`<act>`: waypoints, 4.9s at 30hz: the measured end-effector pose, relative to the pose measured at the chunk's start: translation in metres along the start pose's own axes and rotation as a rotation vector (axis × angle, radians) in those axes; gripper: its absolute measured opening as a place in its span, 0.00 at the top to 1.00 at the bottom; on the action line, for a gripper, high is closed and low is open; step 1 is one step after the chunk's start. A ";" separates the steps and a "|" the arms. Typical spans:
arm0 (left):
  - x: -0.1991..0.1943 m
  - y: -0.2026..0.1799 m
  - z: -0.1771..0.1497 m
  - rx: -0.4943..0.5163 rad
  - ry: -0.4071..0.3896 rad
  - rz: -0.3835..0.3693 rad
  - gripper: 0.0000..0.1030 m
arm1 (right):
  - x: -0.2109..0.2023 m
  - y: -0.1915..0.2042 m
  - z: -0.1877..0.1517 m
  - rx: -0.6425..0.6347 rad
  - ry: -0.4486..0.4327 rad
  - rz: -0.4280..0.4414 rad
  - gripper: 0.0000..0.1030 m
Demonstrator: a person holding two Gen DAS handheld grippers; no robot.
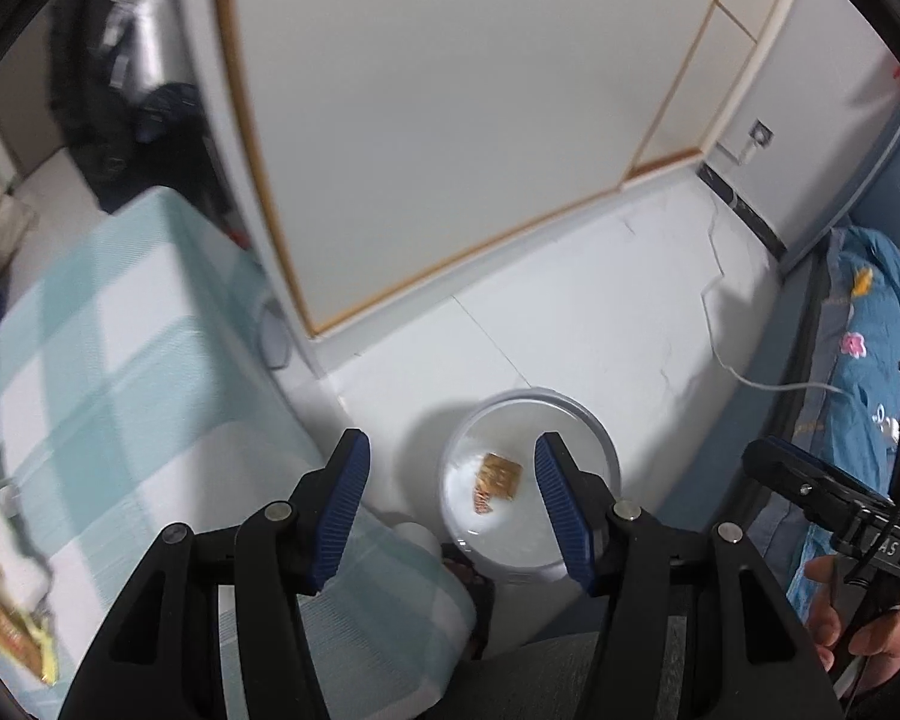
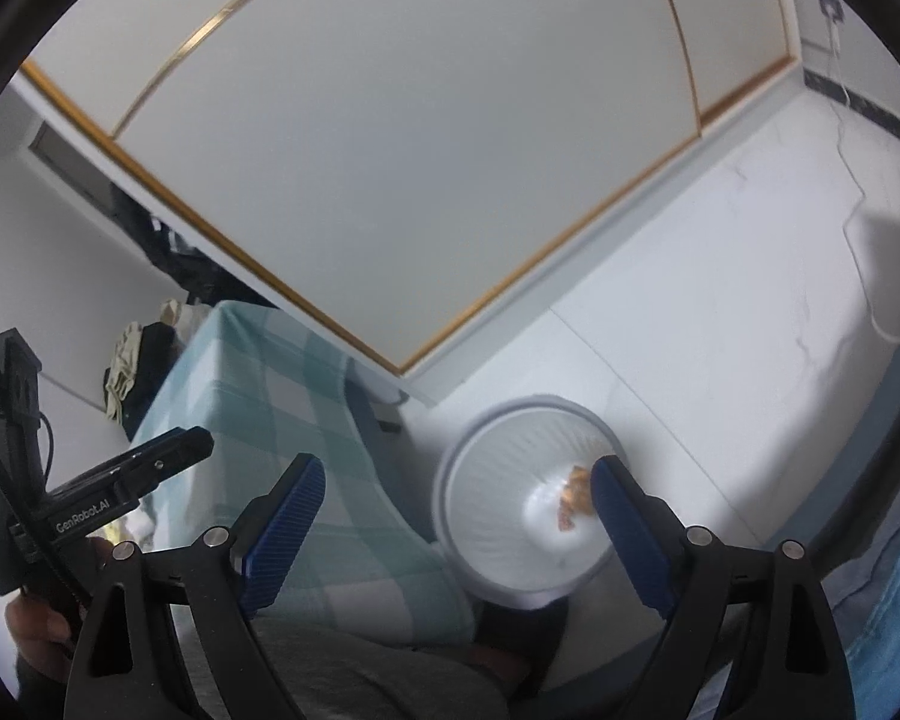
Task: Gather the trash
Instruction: 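Move both tools back over the table toward the wrapper pile, then grasp the yellow snack bag with the right tool and lift it, then lower the left tool onto the gold LOVE & TASTY packet and close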
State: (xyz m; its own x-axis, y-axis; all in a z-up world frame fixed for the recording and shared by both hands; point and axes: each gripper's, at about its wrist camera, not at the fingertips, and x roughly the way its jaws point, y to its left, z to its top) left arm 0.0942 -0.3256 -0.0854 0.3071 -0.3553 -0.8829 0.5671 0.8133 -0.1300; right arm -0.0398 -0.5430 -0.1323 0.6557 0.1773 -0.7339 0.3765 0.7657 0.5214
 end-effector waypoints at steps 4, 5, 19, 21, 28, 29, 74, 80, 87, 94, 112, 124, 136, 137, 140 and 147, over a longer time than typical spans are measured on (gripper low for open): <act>-0.027 0.014 -0.006 -0.028 -0.066 0.026 0.49 | -0.017 0.025 0.003 -0.041 -0.041 0.016 0.12; -0.035 0.017 -0.007 -0.038 -0.088 0.028 0.49 | -0.021 0.032 0.004 -0.054 -0.053 0.020 0.11; -0.129 0.085 -0.045 -0.163 -0.360 0.111 0.49 | -0.072 0.159 -0.016 -0.294 -0.172 0.153 0.11; -0.141 0.100 -0.053 -0.183 -0.394 0.137 0.49 | -0.075 0.178 -0.022 -0.329 -0.175 0.181 0.11; -0.182 0.156 -0.082 -0.282 -0.477 0.202 0.49 | -0.074 0.246 -0.043 -0.438 -0.168 0.264 0.11; -0.186 0.164 -0.085 -0.296 -0.486 0.203 0.49 | -0.070 0.258 -0.046 -0.460 -0.162 0.274 0.11; -0.179 0.346 -0.174 -0.738 -0.380 0.141 0.25 | 0.187 0.466 -0.114 -1.010 0.313 0.294 0.68; -0.177 0.348 -0.175 -0.745 -0.369 0.132 0.25 | 0.193 0.467 -0.118 -1.008 0.348 0.291 0.85; -0.175 0.347 -0.174 -0.751 -0.361 0.130 0.25 | 0.189 0.465 -0.118 -1.007 0.370 0.294 0.97; -0.168 0.345 -0.173 -0.764 -0.339 0.101 0.25 | 0.163 0.462 -0.111 -0.983 0.303 0.354 0.97; -0.116 0.310 -0.176 -0.732 -0.095 0.046 0.25 | 0.114 0.418 -0.047 -0.769 0.082 0.326 0.97; -0.076 0.266 -0.175 -0.493 0.065 0.206 0.25 | 0.094 0.392 -0.032 -0.735 0.052 0.338 0.97; -0.080 0.241 -0.174 -0.356 0.089 0.297 0.27 | 0.090 0.379 -0.024 -0.724 0.051 0.331 0.97; -0.080 0.242 -0.172 -0.353 0.089 0.295 0.28 | 0.089 0.378 -0.024 -0.721 0.050 0.332 0.97; -0.077 0.236 -0.167 -0.338 0.086 0.287 0.38 | 0.088 0.376 -0.022 -0.717 0.050 0.332 0.97; -0.075 0.233 -0.162 -0.336 0.071 0.261 0.57 | 0.085 0.372 -0.022 -0.719 0.048 0.324 0.97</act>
State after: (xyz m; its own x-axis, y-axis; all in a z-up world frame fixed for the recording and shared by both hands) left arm 0.0796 -0.0348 -0.1230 0.3473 -0.0944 -0.9330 0.1936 0.9807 -0.0271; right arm 0.1419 -0.2293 -0.0105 0.6255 0.4735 -0.6201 -0.3547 0.8805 0.3146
